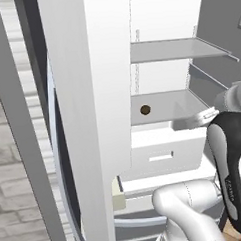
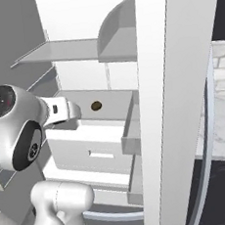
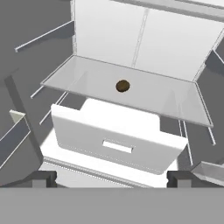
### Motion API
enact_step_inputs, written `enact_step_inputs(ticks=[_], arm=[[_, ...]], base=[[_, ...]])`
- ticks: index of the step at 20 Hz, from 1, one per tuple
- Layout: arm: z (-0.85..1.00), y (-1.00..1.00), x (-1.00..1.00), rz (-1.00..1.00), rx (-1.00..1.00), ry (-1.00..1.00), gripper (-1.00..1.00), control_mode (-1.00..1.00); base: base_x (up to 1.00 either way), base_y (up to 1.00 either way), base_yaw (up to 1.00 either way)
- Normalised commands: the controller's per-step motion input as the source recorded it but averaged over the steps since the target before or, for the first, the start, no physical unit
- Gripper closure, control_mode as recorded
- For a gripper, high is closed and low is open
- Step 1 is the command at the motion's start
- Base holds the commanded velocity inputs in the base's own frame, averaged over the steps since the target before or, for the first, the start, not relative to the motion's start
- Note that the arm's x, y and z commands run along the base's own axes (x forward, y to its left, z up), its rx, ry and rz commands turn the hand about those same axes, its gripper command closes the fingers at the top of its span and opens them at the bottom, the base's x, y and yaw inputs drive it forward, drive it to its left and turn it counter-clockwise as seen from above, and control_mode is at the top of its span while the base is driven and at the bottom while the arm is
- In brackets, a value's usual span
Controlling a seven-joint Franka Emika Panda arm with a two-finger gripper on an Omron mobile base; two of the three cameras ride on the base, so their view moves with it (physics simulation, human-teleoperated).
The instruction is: Retrieve the peach and kiwi from the fridge and place them into the bowl on the dining table.
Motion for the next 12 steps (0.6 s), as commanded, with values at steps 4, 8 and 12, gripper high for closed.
enact_step_inputs(ticks=[4, 8, 12], arm=[[-0.14, 0.00, 0.18, 0.00, 0.02, 0.03, -1.00, -1.00], [-0.24, 0.00, 0.08, 0.00, 0.00, 0.00, -1.00, -1.00], [-0.21, 0.00, 0.12, 0.00, 0.01, 0.00, -1.00, -1.00]], base=[[0.00, 0.00, 0.00], [0.00, 0.00, 0.00], [0.00, 0.00, 0.00]])
